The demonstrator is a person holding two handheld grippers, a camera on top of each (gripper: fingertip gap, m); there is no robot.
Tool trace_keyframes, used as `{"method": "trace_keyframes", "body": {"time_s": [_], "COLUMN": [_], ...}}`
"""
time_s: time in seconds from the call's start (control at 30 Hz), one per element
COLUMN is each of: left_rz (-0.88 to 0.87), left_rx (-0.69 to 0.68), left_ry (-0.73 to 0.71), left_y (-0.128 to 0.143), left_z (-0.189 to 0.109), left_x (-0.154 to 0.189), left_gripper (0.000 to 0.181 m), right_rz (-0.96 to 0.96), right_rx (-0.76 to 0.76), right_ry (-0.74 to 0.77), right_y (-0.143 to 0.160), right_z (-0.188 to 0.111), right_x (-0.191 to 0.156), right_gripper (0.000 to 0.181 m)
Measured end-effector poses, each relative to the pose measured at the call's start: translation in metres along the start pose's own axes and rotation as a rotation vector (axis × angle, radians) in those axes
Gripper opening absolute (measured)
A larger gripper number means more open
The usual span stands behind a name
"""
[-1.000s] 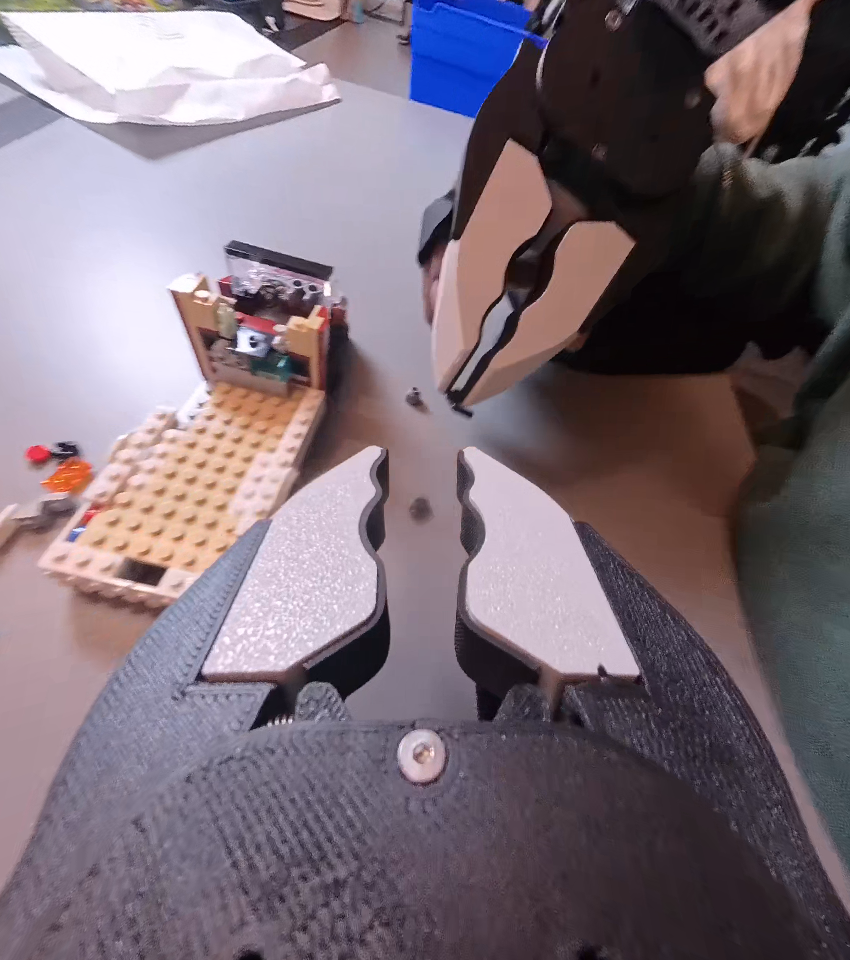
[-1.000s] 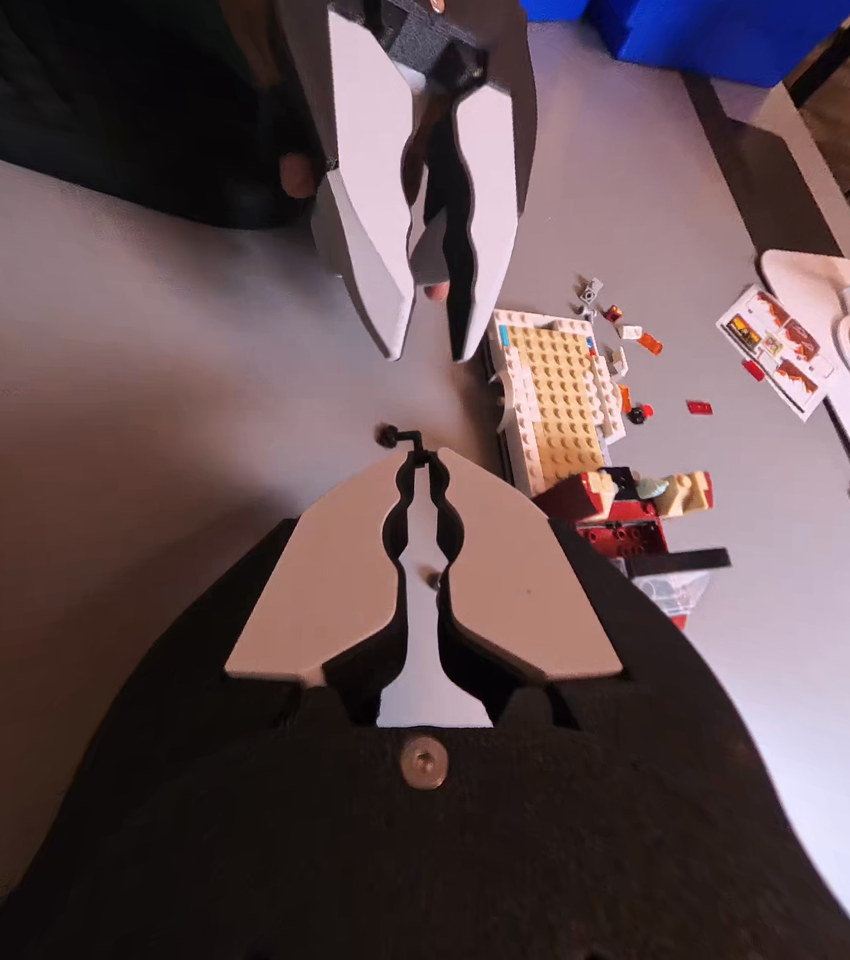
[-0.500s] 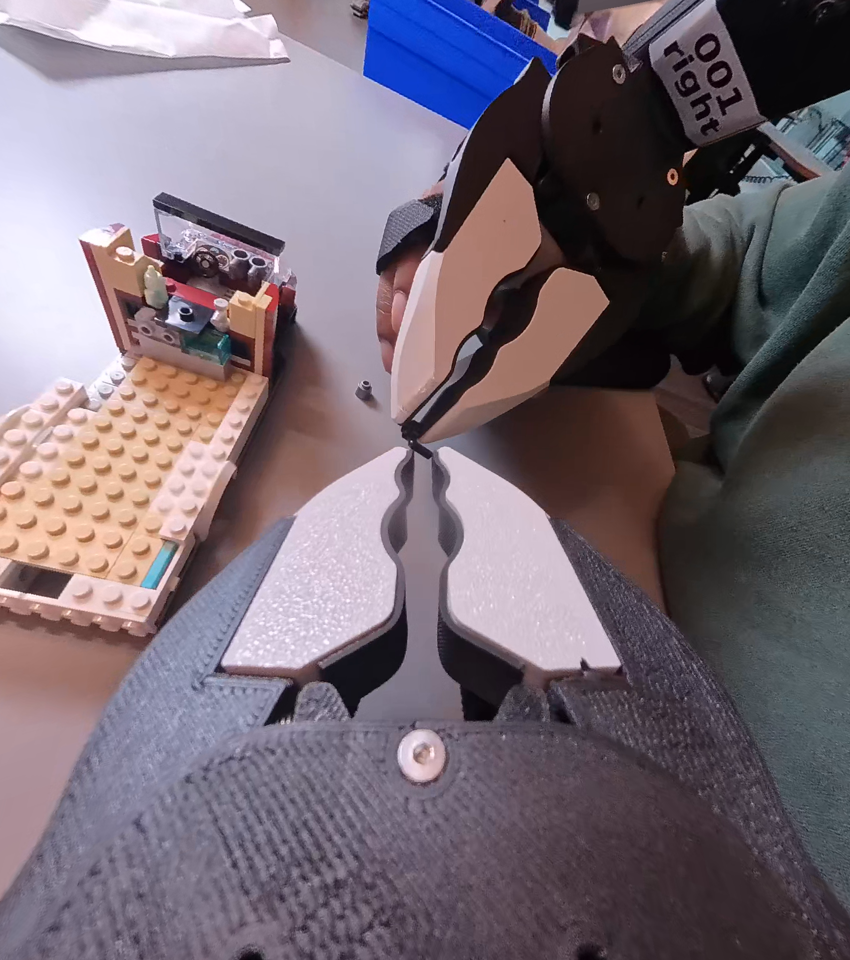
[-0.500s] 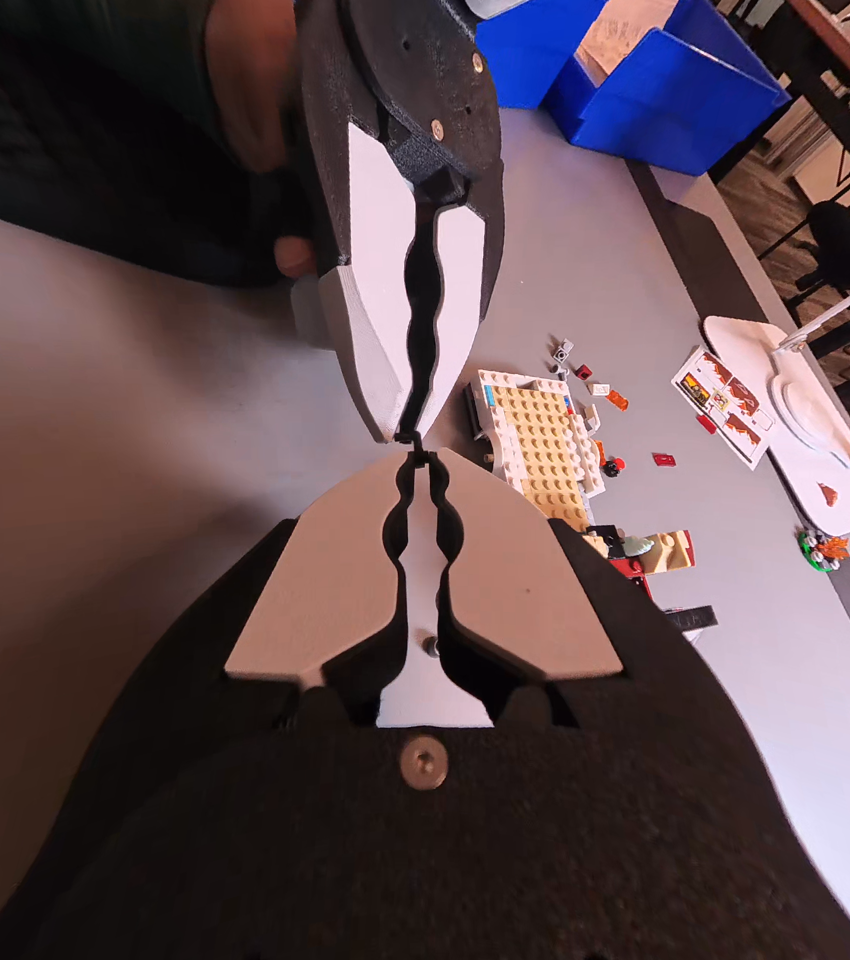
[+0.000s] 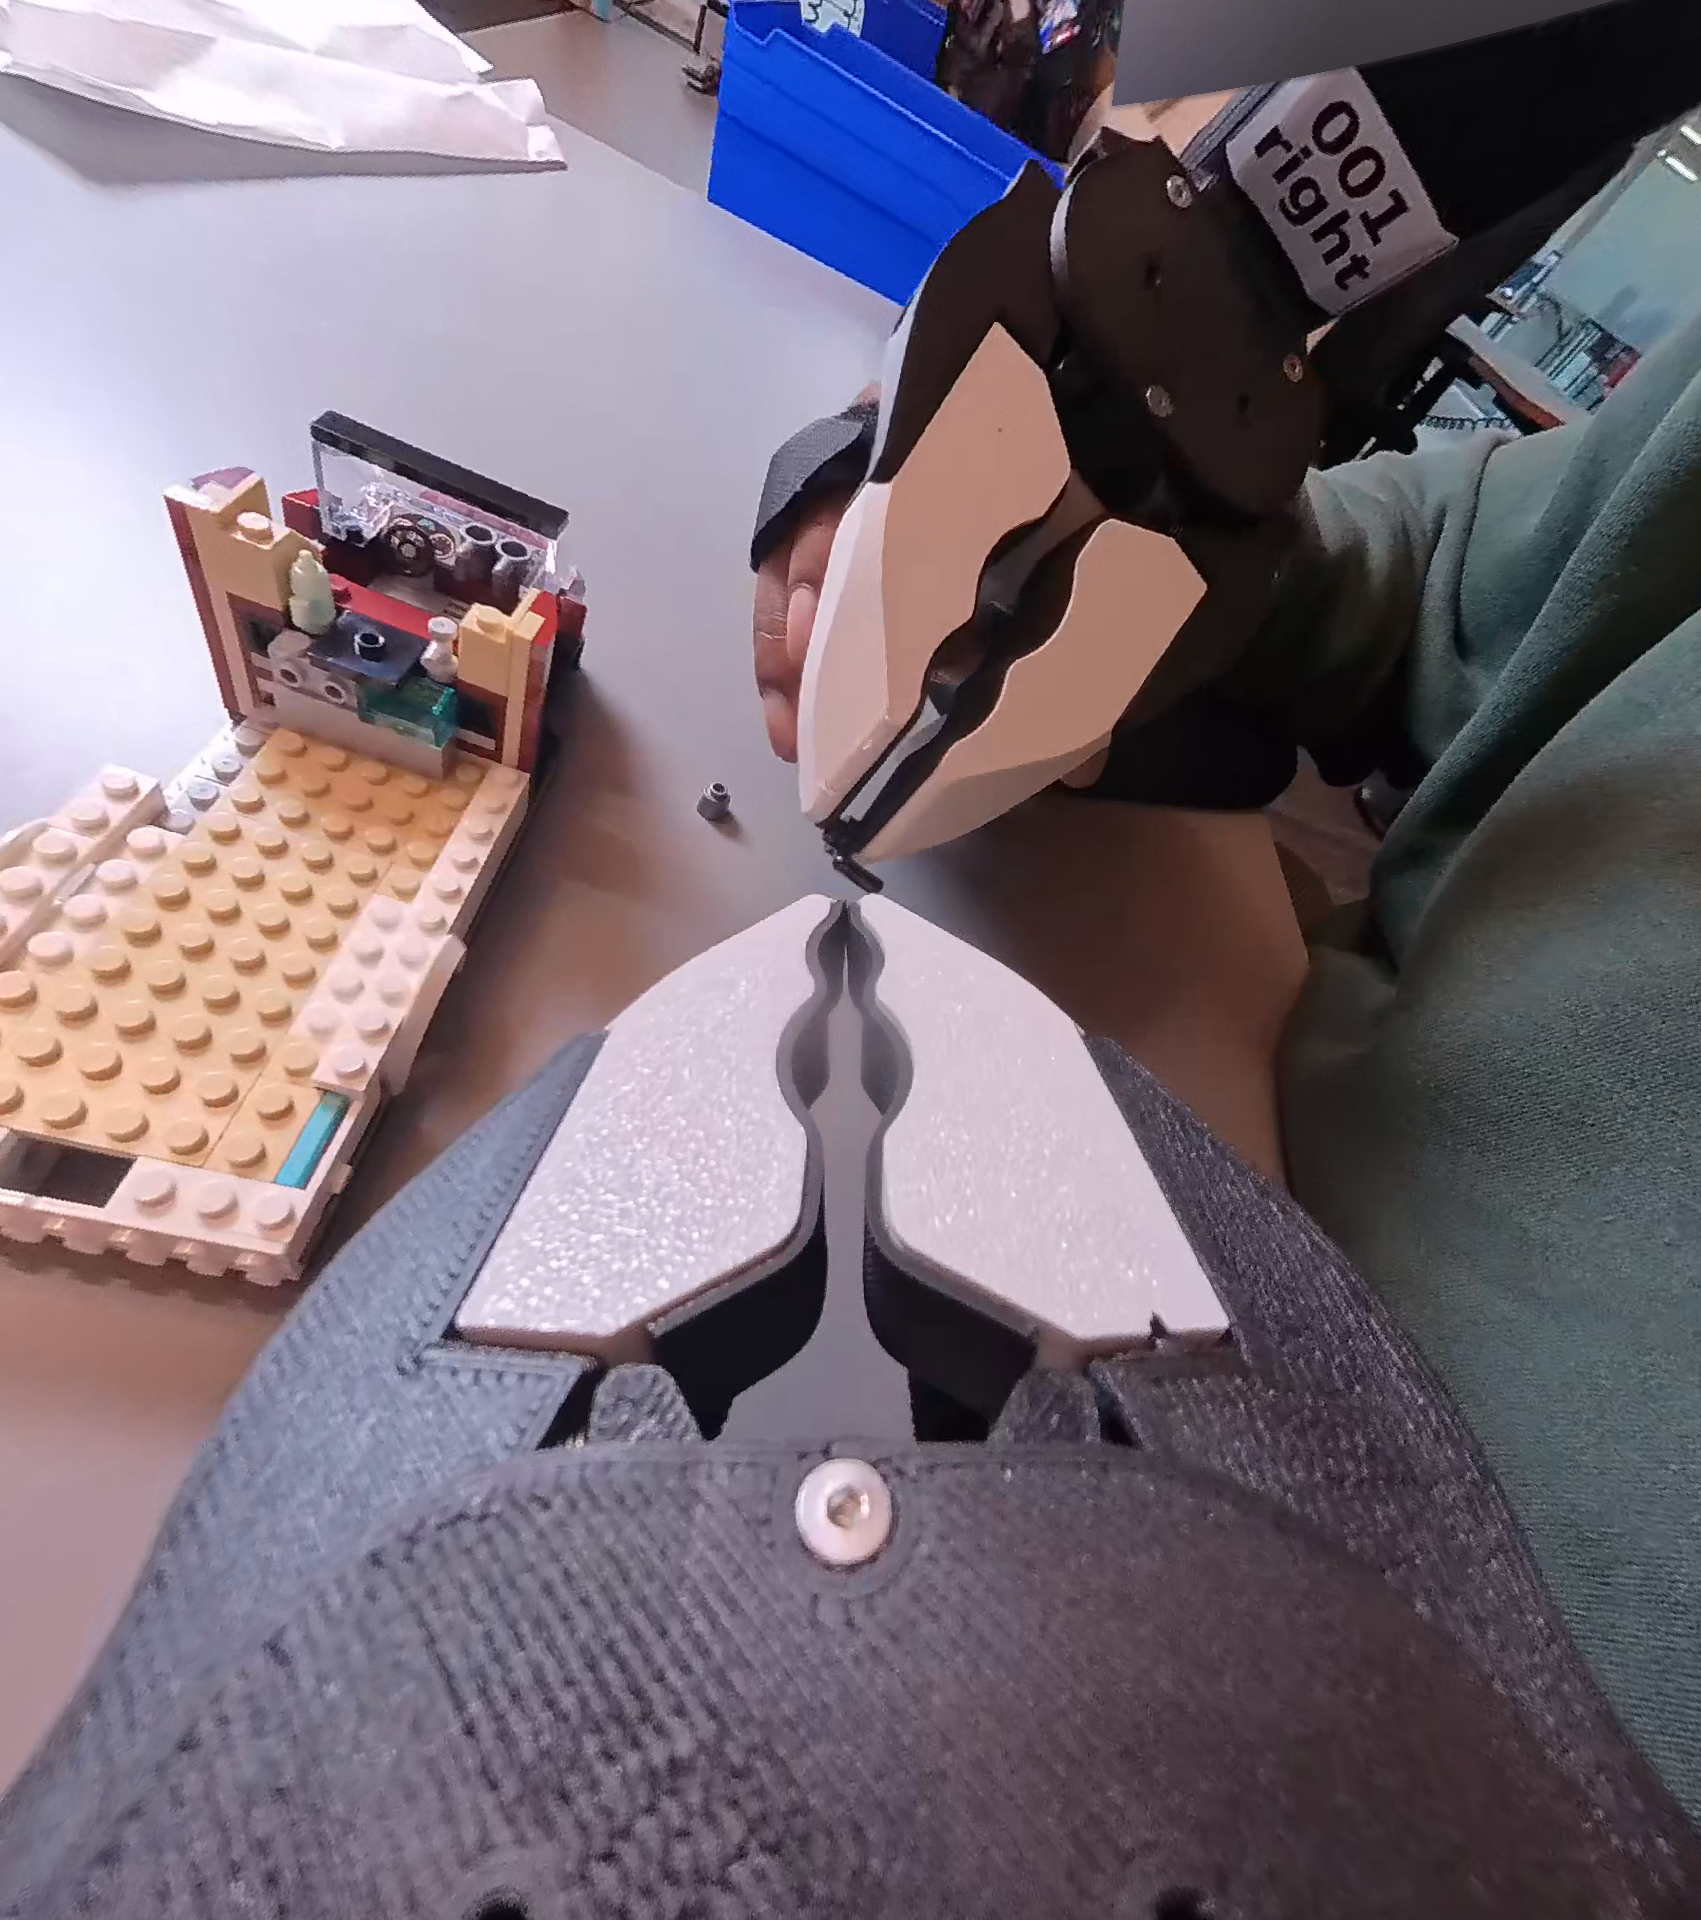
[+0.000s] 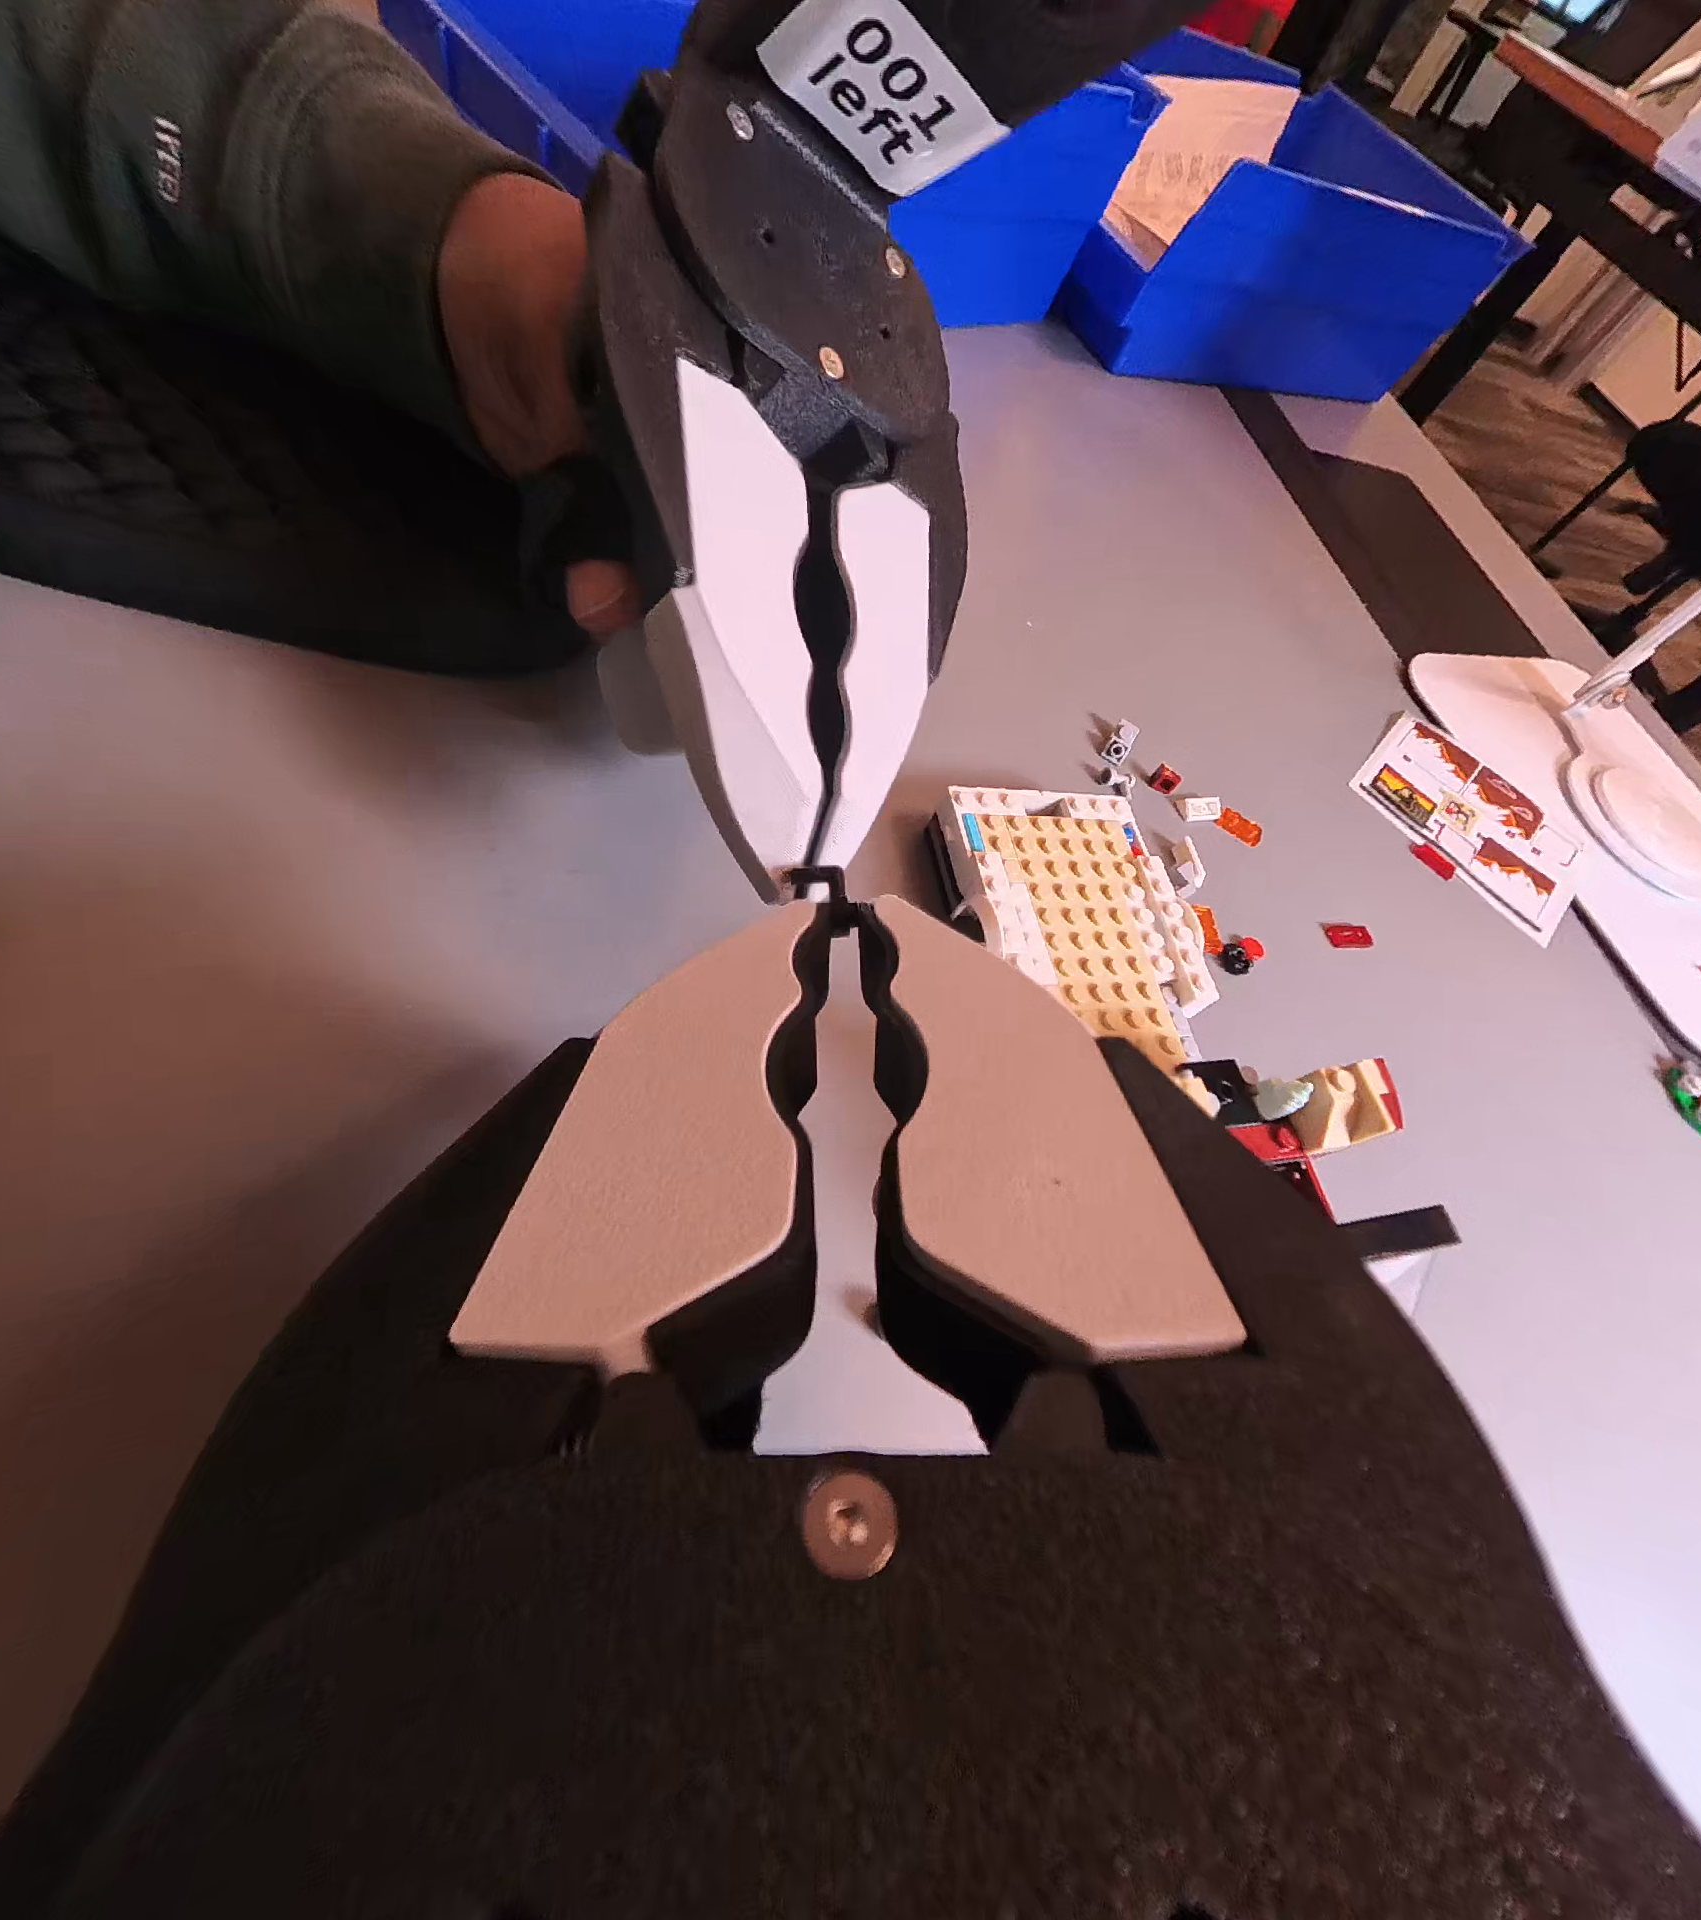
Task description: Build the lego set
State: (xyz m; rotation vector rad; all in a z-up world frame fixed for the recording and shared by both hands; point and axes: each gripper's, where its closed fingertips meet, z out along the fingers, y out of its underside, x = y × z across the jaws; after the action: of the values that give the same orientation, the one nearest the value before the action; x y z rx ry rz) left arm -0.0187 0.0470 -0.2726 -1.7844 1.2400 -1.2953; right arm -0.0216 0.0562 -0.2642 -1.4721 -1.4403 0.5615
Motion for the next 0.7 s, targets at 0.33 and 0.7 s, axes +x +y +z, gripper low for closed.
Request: {"method": "trace_keyframes", "body": {"time_s": [0.33,0.7], "left_rz": [0.104,0.450], "left_rx": [0.040,0.024], "left_ry": [-0.071,-0.214], "left_y": [-0.005,-0.007], "left_z": [-0.003,-0.004], "left_x": [-0.008,-0.009], "left_gripper": [0.009,0.014], "right_rz": [0.234,0.814], "right_rx": [0.027,0.069], "right_ry": [-0.053,-0.326], "right_y": [0.003,0.003], "right_z": [-0.002,-0.004], "right_x": [0.009,0.005], "right_gripper": [0.005,0.005]}}
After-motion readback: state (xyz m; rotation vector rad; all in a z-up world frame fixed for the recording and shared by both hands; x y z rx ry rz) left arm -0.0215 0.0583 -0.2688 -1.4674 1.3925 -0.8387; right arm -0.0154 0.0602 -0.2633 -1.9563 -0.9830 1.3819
